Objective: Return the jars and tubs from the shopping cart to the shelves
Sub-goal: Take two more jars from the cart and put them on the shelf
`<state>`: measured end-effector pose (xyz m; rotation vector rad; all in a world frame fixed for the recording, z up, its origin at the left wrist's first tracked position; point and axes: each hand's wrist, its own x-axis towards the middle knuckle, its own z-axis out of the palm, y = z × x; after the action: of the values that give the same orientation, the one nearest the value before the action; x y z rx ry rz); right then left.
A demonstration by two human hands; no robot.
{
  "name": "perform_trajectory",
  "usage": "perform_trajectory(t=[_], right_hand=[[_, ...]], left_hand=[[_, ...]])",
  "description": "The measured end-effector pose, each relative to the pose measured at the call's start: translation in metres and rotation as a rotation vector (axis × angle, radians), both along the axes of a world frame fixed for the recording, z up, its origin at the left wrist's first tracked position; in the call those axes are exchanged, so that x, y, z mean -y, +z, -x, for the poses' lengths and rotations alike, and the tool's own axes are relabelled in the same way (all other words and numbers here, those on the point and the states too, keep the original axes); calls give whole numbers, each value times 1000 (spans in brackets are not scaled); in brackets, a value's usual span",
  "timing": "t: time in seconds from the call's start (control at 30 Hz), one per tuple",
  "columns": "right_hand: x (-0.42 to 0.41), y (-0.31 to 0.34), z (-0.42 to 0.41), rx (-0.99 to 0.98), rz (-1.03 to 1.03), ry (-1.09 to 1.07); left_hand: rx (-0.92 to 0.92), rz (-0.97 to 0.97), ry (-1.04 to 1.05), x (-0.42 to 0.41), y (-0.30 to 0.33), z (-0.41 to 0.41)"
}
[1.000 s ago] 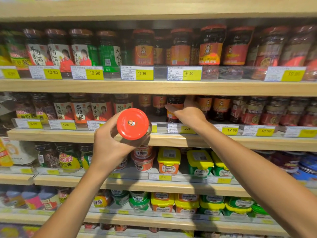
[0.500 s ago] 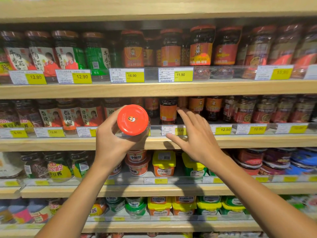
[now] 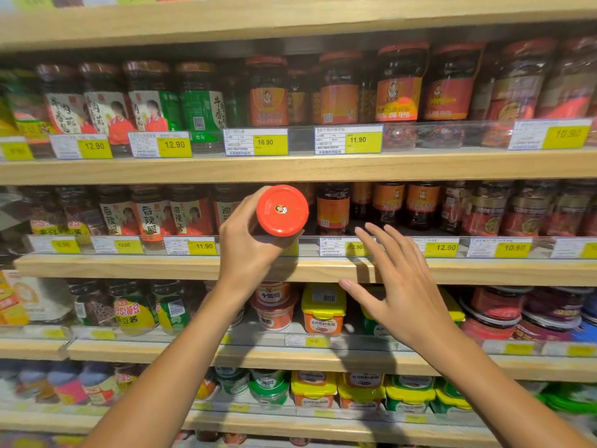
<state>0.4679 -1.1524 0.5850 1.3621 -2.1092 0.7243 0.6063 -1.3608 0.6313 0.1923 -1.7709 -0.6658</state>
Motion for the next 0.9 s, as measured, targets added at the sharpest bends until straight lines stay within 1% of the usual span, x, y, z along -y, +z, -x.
perform_trajectory(t=[0.13, 0.23, 0.43, 0.67, 0.8, 0.9], right_hand=[[-1, 1, 1, 5, 16, 16], [0, 2, 1, 14, 15, 22], [1, 3, 2, 28, 4, 40], [9, 9, 6, -9, -30, 22], [7, 2, 8, -33, -38, 4], [7, -1, 10, -60, -38, -10]], left_hand=[[31, -36, 44, 11, -8, 11], [74, -81, 51, 12, -4, 18], [158, -189, 134, 17, 6, 34], [396, -186, 342, 18, 21, 46], [476, -146, 414, 14, 32, 42], [532, -103, 427, 12, 38, 39]])
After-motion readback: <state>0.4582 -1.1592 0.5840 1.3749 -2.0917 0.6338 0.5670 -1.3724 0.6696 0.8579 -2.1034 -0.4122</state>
